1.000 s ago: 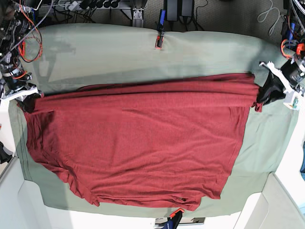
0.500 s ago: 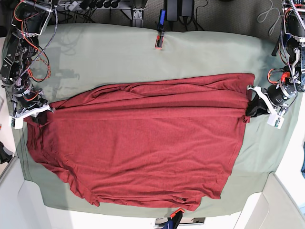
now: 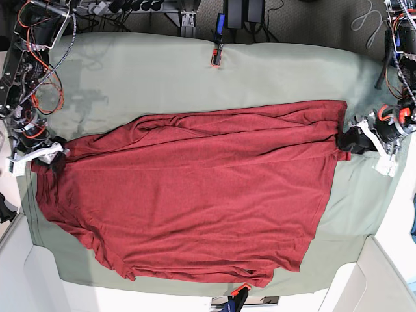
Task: Fold the T-shirt properly
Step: 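Release the sleeve and regrasp the shirt edge with the left gripper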
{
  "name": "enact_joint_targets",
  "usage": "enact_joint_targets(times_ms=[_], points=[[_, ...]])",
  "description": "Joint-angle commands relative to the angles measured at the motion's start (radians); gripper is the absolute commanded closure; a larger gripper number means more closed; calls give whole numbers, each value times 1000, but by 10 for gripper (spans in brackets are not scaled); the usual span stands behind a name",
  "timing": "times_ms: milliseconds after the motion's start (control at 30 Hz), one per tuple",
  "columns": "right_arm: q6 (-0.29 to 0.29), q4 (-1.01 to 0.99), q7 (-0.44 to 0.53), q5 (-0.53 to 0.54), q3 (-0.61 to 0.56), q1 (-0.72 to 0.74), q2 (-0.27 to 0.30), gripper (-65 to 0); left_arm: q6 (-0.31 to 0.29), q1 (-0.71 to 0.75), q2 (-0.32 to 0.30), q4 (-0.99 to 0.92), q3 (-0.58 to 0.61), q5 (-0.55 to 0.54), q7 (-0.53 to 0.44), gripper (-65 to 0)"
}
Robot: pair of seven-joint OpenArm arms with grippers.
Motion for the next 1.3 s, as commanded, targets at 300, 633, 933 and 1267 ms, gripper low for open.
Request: enact_joint_targets(times_ms=[300, 633, 933, 1267], points=[[4, 94, -29, 57, 82, -73, 17, -282, -4, 157, -8, 133, -151, -187, 97, -321], [5, 94, -23, 87, 82, -101, 16, -282, -4, 258, 77, 133, -163, -43, 4, -370], [5, 94, -22, 95, 82, -101, 16, -282, 47, 258, 81, 133, -172, 86, -67, -370], [5, 94, -22, 102, 82, -101, 16, -282, 16, 258, 153, 133, -171, -23, 5, -370]])
